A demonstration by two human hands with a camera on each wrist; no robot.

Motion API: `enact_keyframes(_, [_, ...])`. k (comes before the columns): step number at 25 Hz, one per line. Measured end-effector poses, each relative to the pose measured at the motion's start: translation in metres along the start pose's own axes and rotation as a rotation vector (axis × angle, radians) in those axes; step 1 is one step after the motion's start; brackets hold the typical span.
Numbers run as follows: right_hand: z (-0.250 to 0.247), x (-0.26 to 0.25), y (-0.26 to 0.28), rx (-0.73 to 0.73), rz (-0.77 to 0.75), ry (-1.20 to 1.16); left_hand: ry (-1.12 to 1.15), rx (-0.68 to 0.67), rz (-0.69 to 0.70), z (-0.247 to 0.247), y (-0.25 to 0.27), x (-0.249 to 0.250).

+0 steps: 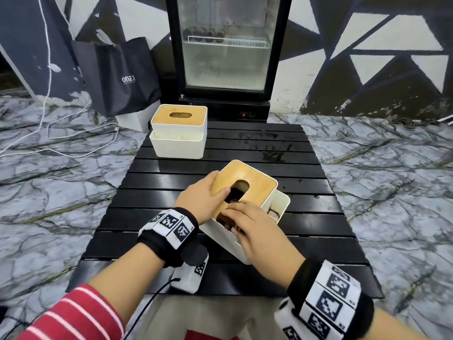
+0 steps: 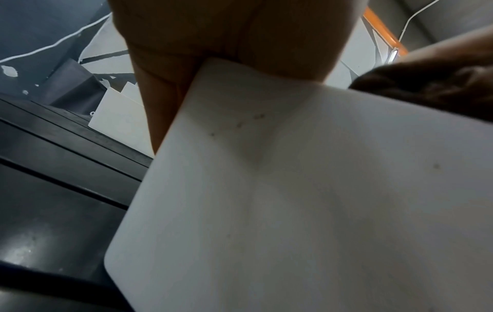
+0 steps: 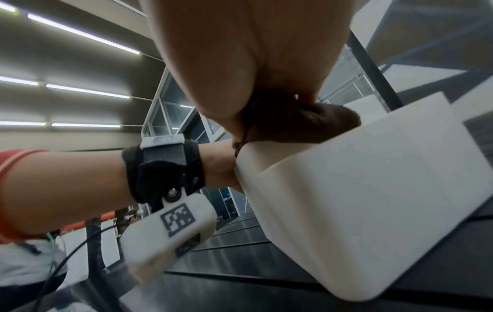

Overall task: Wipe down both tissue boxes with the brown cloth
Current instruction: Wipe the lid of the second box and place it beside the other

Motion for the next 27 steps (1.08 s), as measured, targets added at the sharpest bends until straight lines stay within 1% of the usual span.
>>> enact_keyframes(4, [-0.005, 0.009, -0.004, -0.051, 0.009, -0.063, -0.007, -0.035, 0.008, -0.002, 0.001, 0.001])
enact_keyframes(6, [-0.007, 0.027, -0.012, -0.038, 0.069, -0.089, 0.003, -0.041, 0.009, -0.002, 0.001, 0.000])
enact_keyframes(11, [-0.016, 0.074, -0.032, 0.003, 0.208, -0.030, 0.020, -0.048, 0.018, -0.002, 0.000, -0.001])
enact_keyframes(17, [-0.019, 0.076, -0.034, -0.026, 0.289, -0.059, -0.018, -0.065, 0.014, 0.003, 0.002, -0.004])
enact_keyframes(19, [-0.019, 0.075, -0.034, -0.022, 0.311, -0.061, -0.122, 0.003, 0.074, 0.000, 0.005, 0.000])
enact_keyframes(21, [-0.018, 0.073, -0.033, -0.001, 0.337, -0.054, -0.238, 0.067, 0.201, -0.001, 0.016, 0.011])
enact_keyframes(23, [-0.018, 0.070, -0.033, 0.017, 0.372, -0.042, -0.272, 0.036, 0.312, 0.008, 0.034, 0.023])
enact_keyframes(25, [-0.017, 0.065, -0.031, 0.002, 0.402, 0.013, -0.318, -0.007, 0.363, 0.021, 0.051, 0.024])
enact_keyframes(27, [-0.018, 0.062, -0.026, -0.023, 0.418, 0.091, -0.359, 0.003, 0.397, 0.026, 0.056, 0.017])
Point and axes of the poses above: each hand's wrist, its own y-axis away from the middle knuckle, its own z-axis out of the palm, x = y × z, the point moved 3 cm from there along -y, towards the middle knuckle, and after that the axes turned 13 degrees about y, right-handed, at the moved point
